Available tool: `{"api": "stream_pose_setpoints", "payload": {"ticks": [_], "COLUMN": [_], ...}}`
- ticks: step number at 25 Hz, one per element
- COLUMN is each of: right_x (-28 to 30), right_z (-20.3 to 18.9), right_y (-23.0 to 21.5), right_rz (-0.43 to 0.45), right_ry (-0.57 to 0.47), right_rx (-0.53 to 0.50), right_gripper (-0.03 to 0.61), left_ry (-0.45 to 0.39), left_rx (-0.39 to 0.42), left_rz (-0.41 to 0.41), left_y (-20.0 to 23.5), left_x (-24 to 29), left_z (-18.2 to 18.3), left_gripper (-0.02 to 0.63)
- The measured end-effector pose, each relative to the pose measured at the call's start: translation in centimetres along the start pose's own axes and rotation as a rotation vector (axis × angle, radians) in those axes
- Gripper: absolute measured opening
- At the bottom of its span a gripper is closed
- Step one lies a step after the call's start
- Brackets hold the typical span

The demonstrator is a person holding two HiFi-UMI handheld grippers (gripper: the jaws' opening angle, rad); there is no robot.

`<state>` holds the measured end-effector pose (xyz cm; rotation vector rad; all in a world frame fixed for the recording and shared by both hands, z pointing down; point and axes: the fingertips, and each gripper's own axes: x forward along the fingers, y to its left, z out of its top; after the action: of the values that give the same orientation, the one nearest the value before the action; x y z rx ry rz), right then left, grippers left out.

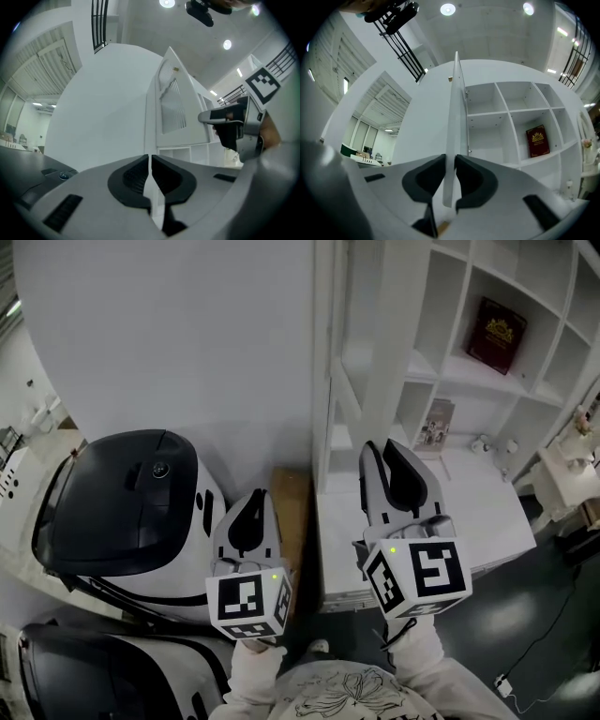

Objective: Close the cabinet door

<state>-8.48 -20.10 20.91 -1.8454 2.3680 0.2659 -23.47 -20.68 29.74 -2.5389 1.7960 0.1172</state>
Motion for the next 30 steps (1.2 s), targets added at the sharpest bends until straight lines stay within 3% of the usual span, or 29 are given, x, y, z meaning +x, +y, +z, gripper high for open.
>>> {"api": "stream_pose_setpoints", "payload": {"ticks": [14, 30], "right_x": [-1.1, -1.2], "right_z": [-0.3, -0.8], "right_y": [-5.6, -11.5], "right_rz": [-0.082, -0.073], "right_ry": [-0.012, -0.018], "right_rx": [0.038, 0.073], "right_gripper": [0.063, 0.069], "left_ry": [0.024, 0.056], "left_rx": [-0.018, -0.034], "left_rz": [-0.227, -0.330], "left_y": [-6.9, -12.6], "left_x": [3.6, 8.1], "left_z": [-1.1, -2.3], "left_gripper": [0.021, 0.021]}}
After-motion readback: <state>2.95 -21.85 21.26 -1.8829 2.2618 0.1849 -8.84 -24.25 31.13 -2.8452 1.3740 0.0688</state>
